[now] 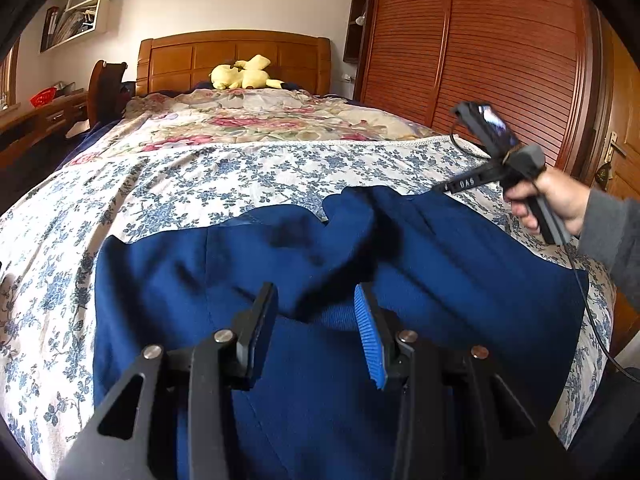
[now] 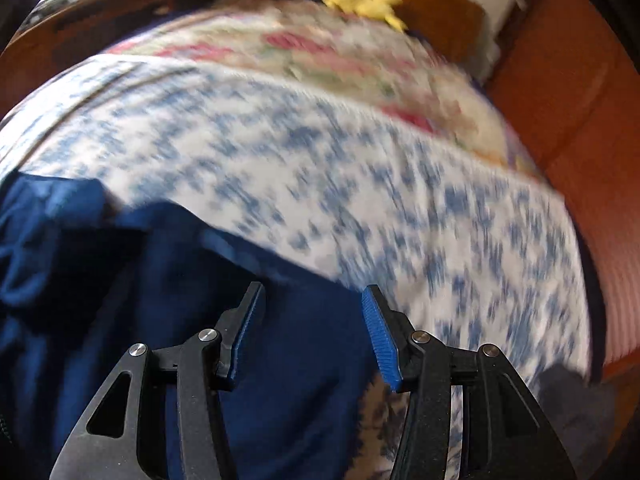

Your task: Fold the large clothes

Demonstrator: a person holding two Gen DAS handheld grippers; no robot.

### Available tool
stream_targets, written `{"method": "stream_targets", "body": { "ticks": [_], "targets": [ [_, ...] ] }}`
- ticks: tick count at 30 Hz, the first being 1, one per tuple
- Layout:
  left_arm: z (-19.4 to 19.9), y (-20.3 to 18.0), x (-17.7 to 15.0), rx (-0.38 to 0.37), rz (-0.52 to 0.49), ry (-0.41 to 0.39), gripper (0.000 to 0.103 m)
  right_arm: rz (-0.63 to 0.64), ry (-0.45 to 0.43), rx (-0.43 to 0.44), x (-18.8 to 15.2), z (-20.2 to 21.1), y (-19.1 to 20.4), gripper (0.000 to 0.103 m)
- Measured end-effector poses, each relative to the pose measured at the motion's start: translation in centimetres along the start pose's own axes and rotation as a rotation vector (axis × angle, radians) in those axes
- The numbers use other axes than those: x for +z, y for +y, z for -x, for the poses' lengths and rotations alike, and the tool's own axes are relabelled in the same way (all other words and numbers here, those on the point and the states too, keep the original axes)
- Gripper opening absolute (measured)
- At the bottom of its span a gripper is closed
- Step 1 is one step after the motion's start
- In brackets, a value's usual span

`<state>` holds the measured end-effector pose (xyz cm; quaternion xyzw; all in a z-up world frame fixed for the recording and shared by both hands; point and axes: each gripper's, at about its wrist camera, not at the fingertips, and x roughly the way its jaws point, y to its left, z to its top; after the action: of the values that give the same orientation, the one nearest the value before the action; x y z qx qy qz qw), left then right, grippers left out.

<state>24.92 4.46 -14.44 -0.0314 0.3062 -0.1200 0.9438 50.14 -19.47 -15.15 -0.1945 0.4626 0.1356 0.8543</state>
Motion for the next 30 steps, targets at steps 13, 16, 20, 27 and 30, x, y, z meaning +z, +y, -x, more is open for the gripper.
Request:
{"method": "stream_targets", "body": {
  "ticks": [13, 16, 20, 27, 30],
  "targets": [
    [0.0, 0.1, 0.0, 0.001, -0.001, -0.005, 0.038, -0.211, -0.056, 0.049, -3.4, -0.9, -5.2, 0.000],
    [0.1, 0.2, 0.1, 0.008, 0.006, -0.004, 0.038, -0.209, -0.010, -0.023, -3.1, -0.8, -5.6, 0.000],
    [0.6, 0.3, 0.2, 0.037, -0.009, -0.007, 0.038, -0.158, -0.039, -0.068, -2.3, 0.6, -4.0, 0.016],
    [3.6, 2.4, 0.7, 0.078, 0.006, -0.041, 0.038, -0.026, -0.123, 0.077, 1.0, 3.3, 2.7, 0.026],
    [4.8, 3.9, 0.8, 0.111, 0.020, -0.054, 0.038, 0.045, -0.149, 0.181, 2.4, 4.2, 7.8, 0.026]
  ]
}}
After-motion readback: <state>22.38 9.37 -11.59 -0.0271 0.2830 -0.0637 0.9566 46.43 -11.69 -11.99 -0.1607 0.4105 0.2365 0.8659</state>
